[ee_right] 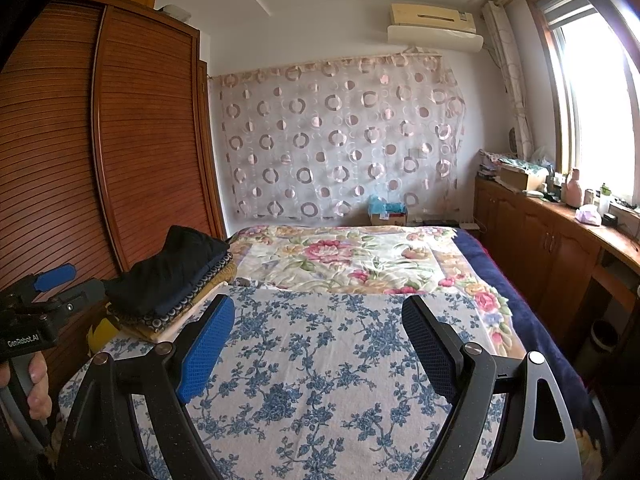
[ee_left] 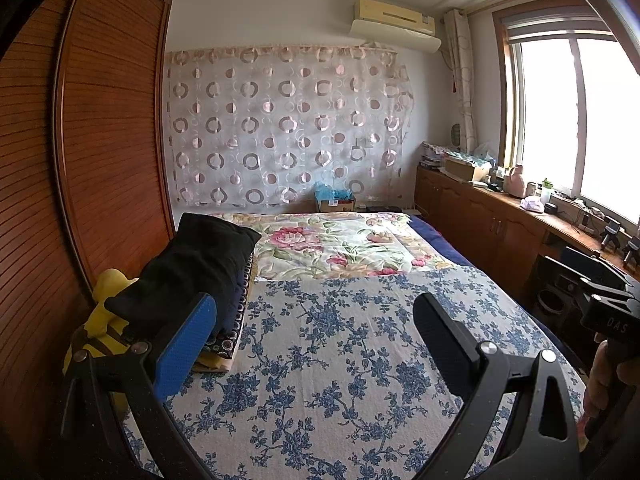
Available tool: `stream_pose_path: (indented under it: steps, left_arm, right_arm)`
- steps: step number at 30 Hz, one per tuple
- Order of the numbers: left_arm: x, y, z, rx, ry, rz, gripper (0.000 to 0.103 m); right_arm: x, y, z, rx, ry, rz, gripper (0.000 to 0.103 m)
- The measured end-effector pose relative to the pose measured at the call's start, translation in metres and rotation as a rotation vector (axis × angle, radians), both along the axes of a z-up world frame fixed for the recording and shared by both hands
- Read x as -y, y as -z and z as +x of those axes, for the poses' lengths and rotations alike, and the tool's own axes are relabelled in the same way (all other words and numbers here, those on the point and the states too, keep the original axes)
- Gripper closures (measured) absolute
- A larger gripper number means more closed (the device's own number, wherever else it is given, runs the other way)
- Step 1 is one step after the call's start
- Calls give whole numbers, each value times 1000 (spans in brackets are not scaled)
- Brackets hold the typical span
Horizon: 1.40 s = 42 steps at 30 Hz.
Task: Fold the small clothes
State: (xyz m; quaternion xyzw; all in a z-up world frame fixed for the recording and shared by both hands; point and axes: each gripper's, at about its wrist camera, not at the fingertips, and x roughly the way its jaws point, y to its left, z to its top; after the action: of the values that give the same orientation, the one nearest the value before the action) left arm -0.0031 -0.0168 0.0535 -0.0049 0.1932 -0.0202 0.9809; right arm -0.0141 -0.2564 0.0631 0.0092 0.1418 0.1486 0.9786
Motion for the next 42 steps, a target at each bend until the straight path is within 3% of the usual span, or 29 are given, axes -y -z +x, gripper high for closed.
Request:
stream_pose_path:
  steps: [42]
  left_arm:
    - [1, -4, 2, 8, -2, 1, 4]
  right_arm:
    - [4, 4, 6, 4, -5, -2, 16]
